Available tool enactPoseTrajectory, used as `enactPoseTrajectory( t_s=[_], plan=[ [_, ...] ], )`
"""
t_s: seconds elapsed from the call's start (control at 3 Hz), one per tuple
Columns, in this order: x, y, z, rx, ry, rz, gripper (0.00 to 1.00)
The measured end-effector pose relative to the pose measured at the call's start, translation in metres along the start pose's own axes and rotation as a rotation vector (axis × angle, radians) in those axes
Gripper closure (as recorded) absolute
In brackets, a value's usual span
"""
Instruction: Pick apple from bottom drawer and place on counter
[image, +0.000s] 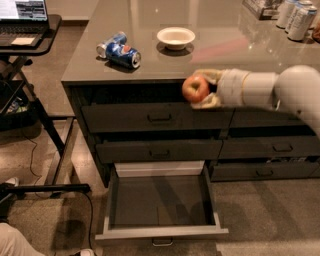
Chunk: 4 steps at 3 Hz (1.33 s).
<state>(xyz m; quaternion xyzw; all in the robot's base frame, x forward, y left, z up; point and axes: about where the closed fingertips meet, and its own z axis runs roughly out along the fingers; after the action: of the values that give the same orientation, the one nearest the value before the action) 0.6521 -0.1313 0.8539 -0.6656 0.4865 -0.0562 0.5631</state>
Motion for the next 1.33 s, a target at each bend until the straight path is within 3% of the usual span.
enactPoseTrajectory(
  t_s=[0.33,0.67,1.0,1.33],
  plan=[
    [0.010,-0.047,0.014,0.019,-0.035,0.035,1.00],
    [0.026,-0.070,0.041,-0.019,-0.070,0.140,1.00],
    [0.043,-0.115,0.051,0.004,-0.043,0.274,1.00],
    [0.058,-0.154,0.042,0.099,-0.013,0.429,1.00]
  ],
)
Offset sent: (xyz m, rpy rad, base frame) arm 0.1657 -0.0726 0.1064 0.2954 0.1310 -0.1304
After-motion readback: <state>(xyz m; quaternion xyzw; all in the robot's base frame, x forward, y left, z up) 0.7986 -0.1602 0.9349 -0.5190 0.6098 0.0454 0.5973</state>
